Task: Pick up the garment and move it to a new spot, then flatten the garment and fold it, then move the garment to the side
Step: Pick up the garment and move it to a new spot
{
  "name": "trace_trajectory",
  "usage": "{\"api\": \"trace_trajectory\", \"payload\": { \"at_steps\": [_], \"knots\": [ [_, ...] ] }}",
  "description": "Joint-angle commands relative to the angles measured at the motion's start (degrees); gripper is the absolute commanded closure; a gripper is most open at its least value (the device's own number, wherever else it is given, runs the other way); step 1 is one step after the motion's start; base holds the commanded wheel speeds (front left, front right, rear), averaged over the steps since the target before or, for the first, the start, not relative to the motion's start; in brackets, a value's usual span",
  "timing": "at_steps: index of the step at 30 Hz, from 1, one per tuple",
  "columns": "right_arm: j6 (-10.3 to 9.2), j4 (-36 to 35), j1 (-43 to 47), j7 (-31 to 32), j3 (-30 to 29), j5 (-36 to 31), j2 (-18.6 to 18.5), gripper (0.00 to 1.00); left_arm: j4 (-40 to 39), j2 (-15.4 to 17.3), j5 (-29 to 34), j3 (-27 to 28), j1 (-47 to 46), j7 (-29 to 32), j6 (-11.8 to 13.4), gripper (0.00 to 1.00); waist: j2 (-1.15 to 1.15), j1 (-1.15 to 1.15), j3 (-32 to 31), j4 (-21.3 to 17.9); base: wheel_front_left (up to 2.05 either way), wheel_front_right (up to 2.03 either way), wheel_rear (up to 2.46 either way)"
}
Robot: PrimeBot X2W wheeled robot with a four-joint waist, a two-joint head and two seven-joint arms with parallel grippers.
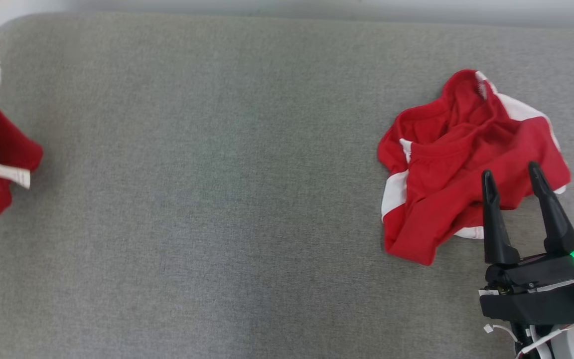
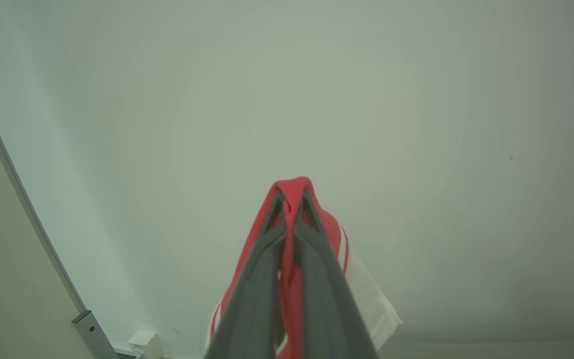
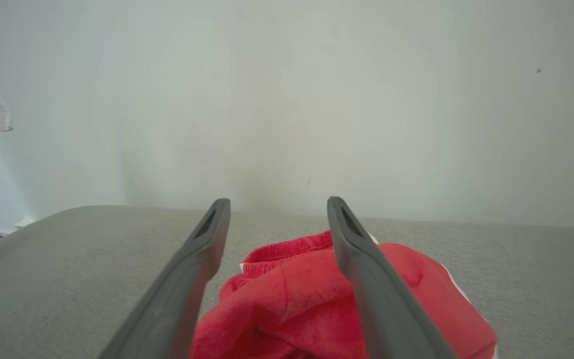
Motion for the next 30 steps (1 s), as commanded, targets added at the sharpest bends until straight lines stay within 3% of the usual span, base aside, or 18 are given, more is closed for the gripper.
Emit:
{"api": "trace_trajectory", "payload": {
  "at_steps": [1, 6, 12, 17, 25, 26, 27, 30],
  "knots": [
    [-0.12, -0.65, 0.0, -0.03, -0.15, -0.42, -0.6, 0.0, -0.62, 0.03, -0.7, 0.31, 1.45, -0.57, 0.22, 1.0, 0.0, 0.0, 1.45, 1.21, 0.0, 0.0, 0.0],
    [-0.12, -1.91, 0.38, -0.03, -0.1, -0.42, -1.77, 0.0, -0.65, -0.78, -1.66, 0.92, 4.68, -1.43, 0.93, 1.0, 0.0, 0.0, 2.46, 1.0, 0.0, 0.0, 0.0],
    [-0.12, -3.13, 0.44, 0.03, -0.54, -0.64, -3.2, 0.0, 4.74, -3.32, -3.94, 1.53, 9.6, -3.96, 1.32, 1.0, 0.0, 0.0, 4.05, -0.54, 0.0, 0.0, 0.0],
    [-0.12, -4.18, 0.42, 0.61, -0.91, -0.81, -3.96, 0.0, 12.07, -6.08, -5.23, 1.45, 12.74, -6.23, 0.94, 1.0, 0.0, 0.0, 5.13, -1.73, 0.0, 0.0, 0.0],
    [-0.12, -5.45, -0.08, 1.34, -1.07, -1.03, -4.1, 0.0, 29.82, -10.82, -5.84, -0.01, 12.57, -8.59, -2.15, 1.0, 0.0, 0.0, 6.44, -3.5, 0.0, 0.0, 0.0],
    [-0.12, -5.34, -0.13, 1.34, -1.03, -1.03, -3.93, 0.0, 30.63, -10.96, -5.32, -0.2, 11.97, -8.95, -2.42, 0.55, 0.0, 0.0, 6.33, -3.54, 0.0, 0.0, 0.0],
    [-0.12, -5.14, -0.09, 1.33, -1.15, -1.1, -3.77, 0.0, 30.78, -10.94, -4.67, -0.09, 11.34, -9.29, -2.33, 0.0, 0.0, 0.0, 6.11, -3.46, 0.0, 0.0, 0.0],
    [-0.12, -4.81, -0.19, 1.15, -1.09, -1.03, -3.18, 0.0, 27.31, -9.61, -2.1, 1.48, 9.17, -9.68, -1.47, 0.0, 0.0, 0.0, 5.22, -3.32, 0.0, 0.0, 0.0]
  ]
}}
